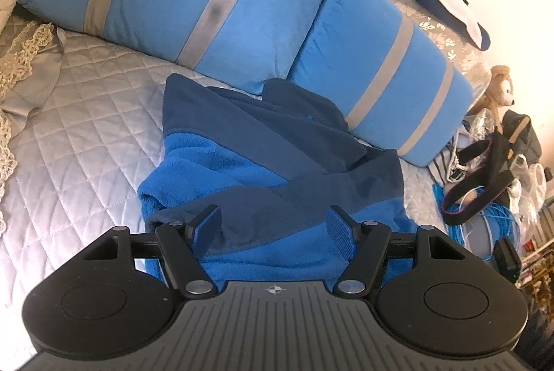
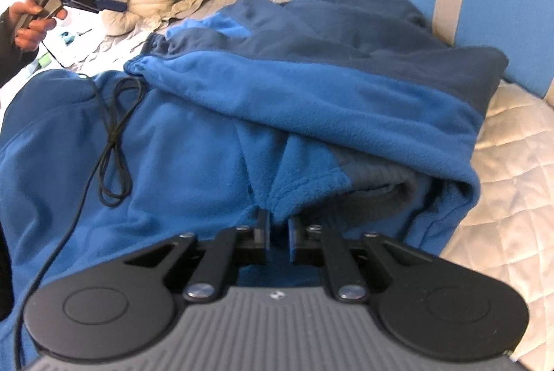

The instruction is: Fold clothes

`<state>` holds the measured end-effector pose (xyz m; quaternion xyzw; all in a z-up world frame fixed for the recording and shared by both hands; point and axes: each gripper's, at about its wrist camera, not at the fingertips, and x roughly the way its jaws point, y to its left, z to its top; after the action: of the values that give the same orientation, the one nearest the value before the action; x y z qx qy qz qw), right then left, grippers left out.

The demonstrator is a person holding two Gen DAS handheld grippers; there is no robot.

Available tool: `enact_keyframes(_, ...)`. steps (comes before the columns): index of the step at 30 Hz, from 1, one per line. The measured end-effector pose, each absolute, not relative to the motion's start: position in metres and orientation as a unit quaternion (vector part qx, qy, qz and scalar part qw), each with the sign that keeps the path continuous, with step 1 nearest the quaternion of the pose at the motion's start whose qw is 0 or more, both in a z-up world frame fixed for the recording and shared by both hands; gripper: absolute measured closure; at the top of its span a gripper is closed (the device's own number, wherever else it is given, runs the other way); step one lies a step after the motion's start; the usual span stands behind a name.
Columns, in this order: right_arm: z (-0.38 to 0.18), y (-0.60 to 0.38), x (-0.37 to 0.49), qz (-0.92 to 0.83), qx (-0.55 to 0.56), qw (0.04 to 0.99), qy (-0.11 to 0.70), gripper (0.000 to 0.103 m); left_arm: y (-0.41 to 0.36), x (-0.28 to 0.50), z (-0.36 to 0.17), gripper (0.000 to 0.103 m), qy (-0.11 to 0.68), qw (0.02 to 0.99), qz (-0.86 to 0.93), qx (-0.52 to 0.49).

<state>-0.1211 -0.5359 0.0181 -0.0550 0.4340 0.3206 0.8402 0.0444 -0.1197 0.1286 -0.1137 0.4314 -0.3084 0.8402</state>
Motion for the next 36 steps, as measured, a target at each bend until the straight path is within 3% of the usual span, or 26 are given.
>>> enact_keyframes(1,0.019,-0.539,-0.122,0.319,-0.058,0.842,0.431,0.064,-0.121,0.046,0.130,0.036,0.432,0.840,-0.308,-0.110)
enact_keyframes(4,0.025,-0.557,-0.124,0.291,-0.067,0.858,0.418,0.043,-0.129,0.051,0.135,0.036,0.433,0.840,-0.315,-0.090)
enact_keyframes(13,0.007,-0.612,-0.094,0.100,-0.001,0.911,0.400,0.042,-0.211,0.083,0.130,0.036,0.426,0.844,-0.325,-0.014)
enact_keyframes(17,-0.008,-0.609,-0.083,0.074,0.001,0.915,0.397,0.047,-0.261,0.100,0.111,0.037,0.438,0.835,-0.333,0.008)
enact_keyframes(20,-0.012,-0.607,-0.081,0.071,0.001,0.917,0.393,0.082,-0.290,0.112,0.092,0.037,0.443,0.828,-0.343,0.031)
enact_keyframes(26,-0.014,-0.601,-0.084,0.073,-0.026,0.922,0.380,0.084,-0.328,0.131,0.054,0.040,0.469,0.801,-0.369,0.051)
enact_keyframes(28,-0.015,-0.603,-0.085,0.075,-0.024,0.922,0.378,0.084,-0.333,0.136,0.044,0.045,0.481,0.788,-0.381,0.041)
enact_keyframes(29,-0.015,-0.604,-0.084,0.076,-0.020,0.922,0.378,0.084,-0.336,0.137,0.040,0.056,0.487,0.782,-0.387,0.036)
enact_keyframes(30,-0.016,-0.605,-0.084,0.077,-0.017,0.922,0.378,0.084,-0.338,0.139,0.036,0.082,0.492,0.777,-0.390,0.033)
enact_keyframes(31,-0.016,-0.606,-0.084,0.078,-0.016,0.923,0.377,0.084,-0.339,0.138,0.035,0.096,0.492,0.780,-0.383,0.042)
enact_keyframes(36,-0.016,-0.606,-0.087,0.078,-0.020,0.924,0.373,0.084,-0.337,0.133,0.039,0.099,0.474,0.805,-0.351,0.070)
